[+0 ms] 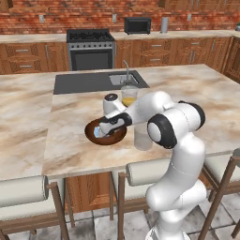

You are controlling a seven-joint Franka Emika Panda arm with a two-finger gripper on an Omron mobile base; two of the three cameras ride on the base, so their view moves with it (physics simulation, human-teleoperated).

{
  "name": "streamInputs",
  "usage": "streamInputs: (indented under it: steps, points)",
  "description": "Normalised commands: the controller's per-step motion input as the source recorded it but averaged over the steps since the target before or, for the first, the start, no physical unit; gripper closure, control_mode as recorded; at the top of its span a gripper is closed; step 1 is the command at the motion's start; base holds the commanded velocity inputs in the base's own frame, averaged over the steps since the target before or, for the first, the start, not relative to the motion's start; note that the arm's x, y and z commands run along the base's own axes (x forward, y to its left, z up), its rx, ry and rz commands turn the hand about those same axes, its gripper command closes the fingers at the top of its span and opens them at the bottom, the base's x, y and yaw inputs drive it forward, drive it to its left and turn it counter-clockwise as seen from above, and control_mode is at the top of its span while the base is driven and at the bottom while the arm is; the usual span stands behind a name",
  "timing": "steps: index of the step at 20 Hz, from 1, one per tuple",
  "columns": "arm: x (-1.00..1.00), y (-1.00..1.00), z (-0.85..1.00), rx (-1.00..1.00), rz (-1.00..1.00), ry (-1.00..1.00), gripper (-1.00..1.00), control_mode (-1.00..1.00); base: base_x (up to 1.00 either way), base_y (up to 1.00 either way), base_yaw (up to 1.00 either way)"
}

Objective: There are two ice cubes in the ice bowl. Place both ice cubes in the glass cup.

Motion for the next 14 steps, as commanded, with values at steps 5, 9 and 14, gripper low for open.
streamInputs:
  steps: [5, 9, 14]
  points:
    - [0.34, 0.01, -0.18, 0.0, 0.0, 0.0, -1.0, -1.0, 0.0, 0.0, 0.0]
    - [0.22, 0.07, -0.3, 0.0, 0.0, 0.01, -1.0, -1.0, 0.0, 0.0, 0.0]
    - [0.17, 0.09, -0.18, 0.0, 0.0, 0.0, -1.0, -1.0, 0.0, 0.0, 0.0]
